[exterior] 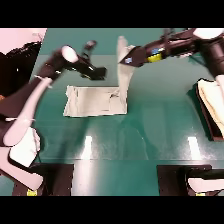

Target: Fold the shirts.

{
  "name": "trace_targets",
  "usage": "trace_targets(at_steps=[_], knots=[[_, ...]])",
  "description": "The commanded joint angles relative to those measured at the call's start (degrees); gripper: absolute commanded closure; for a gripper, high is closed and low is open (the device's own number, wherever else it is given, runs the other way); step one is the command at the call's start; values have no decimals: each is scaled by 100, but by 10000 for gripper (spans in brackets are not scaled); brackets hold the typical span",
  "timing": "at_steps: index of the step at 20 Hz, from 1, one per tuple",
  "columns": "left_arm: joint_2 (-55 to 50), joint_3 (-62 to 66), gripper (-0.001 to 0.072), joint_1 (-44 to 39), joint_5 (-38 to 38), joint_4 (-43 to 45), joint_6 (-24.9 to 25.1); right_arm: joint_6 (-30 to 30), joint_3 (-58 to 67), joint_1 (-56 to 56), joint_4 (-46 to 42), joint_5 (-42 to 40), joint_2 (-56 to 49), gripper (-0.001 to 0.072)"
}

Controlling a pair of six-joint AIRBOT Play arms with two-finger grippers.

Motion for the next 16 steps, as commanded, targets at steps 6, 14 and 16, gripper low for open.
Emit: trace_targets(at_steps=[6,14,16], knots=[[1556,98,682,2046,-527,417,382,-1547,367,1965,1032,-1547,-1755,591],[1655,92,683,2253,-903,345,422,-509,879,1373,-393,72,-1886,382],[1652,92,682,2253,-1003,345,426,-203,245,841,-671,332,-1646,382]])
